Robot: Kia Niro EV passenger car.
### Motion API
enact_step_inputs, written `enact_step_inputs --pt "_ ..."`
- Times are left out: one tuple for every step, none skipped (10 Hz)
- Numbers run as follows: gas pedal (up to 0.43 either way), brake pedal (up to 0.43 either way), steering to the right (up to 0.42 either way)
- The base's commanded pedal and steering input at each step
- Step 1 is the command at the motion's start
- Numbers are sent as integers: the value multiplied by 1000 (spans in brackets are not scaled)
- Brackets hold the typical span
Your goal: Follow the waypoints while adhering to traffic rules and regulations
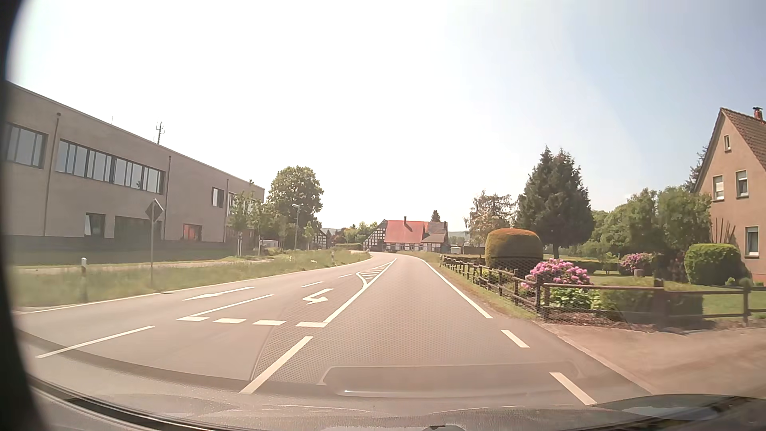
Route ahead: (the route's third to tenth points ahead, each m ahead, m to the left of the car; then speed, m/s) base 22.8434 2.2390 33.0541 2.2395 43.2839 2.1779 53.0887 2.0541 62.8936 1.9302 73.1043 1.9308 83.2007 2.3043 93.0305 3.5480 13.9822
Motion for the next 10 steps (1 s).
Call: enact_step_inputs --pt "138 0 2" --pt "130 0 2" --pt "130 0 1" --pt "130 0 1" --pt "130 0 0" --pt "138 0 0" --pt "138 0 0" --pt "138 0 0" --pt "138 0 0" --pt "138 0 0"
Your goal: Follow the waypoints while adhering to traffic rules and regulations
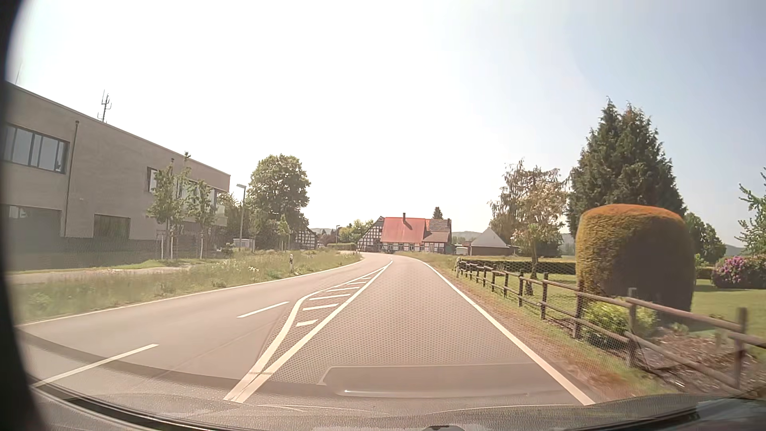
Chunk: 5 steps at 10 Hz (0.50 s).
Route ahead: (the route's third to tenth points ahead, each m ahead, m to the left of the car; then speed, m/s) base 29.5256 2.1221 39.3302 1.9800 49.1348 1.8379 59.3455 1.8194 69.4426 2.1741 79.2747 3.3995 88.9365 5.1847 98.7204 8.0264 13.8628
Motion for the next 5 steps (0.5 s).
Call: enact_step_inputs --pt "150 0 0" --pt "150 0 0" --pt "150 0 0" --pt "150 0 0" --pt "150 0 0"
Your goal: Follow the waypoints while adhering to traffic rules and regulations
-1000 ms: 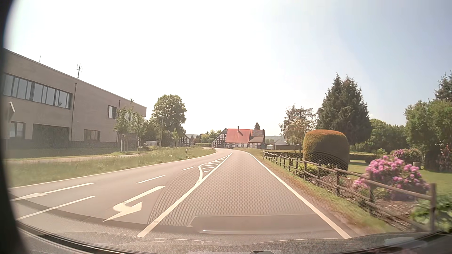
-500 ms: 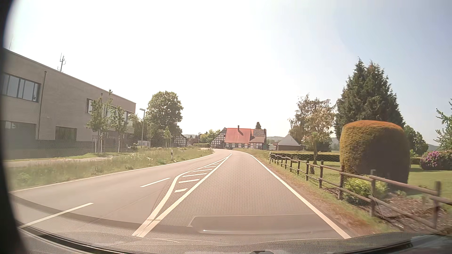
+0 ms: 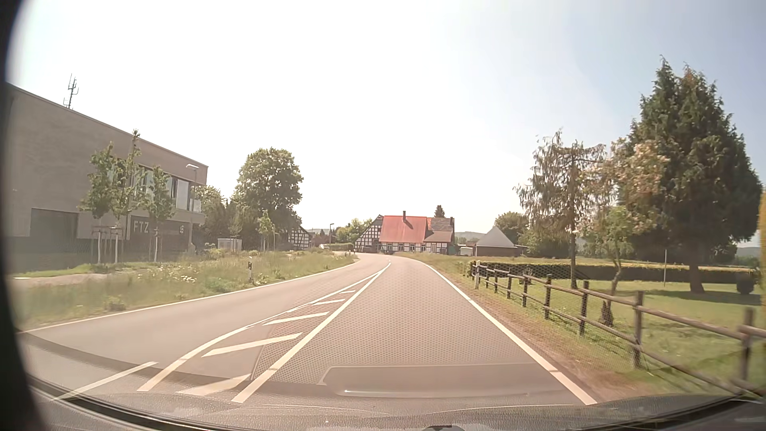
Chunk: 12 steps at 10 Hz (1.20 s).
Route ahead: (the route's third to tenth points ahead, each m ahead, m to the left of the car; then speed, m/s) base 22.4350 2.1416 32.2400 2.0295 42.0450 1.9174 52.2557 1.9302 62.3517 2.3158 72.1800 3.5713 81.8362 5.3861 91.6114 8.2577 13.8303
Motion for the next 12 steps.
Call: enact_step_inputs --pt "150 0 0" --pt "150 0 0" --pt "150 0 0" --pt "150 0 0" --pt "150 0 0" --pt "150 0 0" --pt "150 0 0" --pt "150 0 0" --pt "150 0 0" --pt "150 0 2" --pt "150 0 5" --pt "150 0 7"
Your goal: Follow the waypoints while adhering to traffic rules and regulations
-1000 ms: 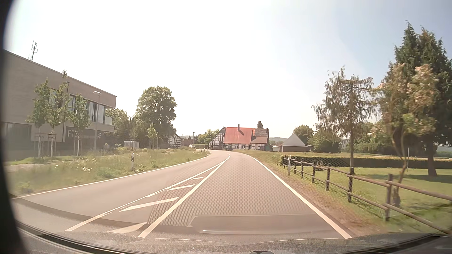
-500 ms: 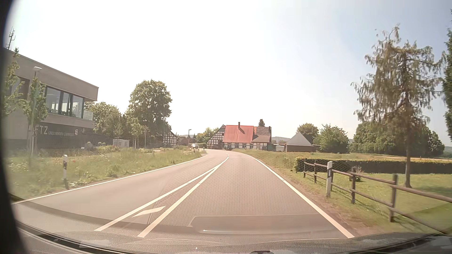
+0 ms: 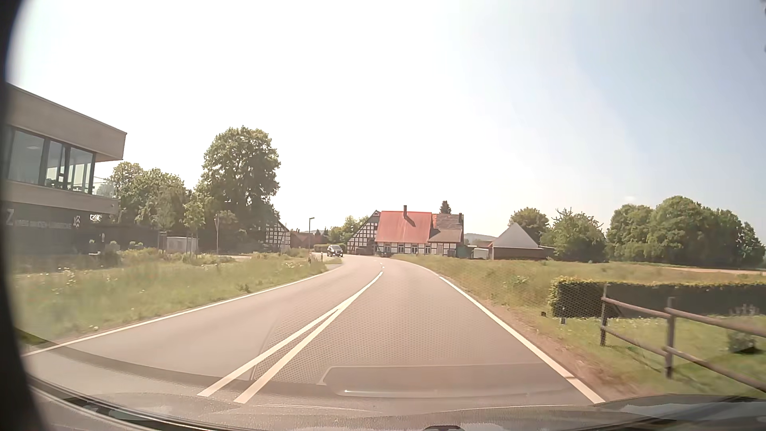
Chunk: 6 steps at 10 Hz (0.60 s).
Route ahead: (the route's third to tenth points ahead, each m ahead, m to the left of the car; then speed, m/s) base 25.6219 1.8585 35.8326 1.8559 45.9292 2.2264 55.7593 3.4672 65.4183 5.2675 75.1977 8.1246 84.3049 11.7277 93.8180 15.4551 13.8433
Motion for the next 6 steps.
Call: enact_step_inputs --pt "150 0 7" --pt "150 0 7" --pt "150 0 7" --pt "150 0 7" --pt "150 0 6" --pt "150 0 5"
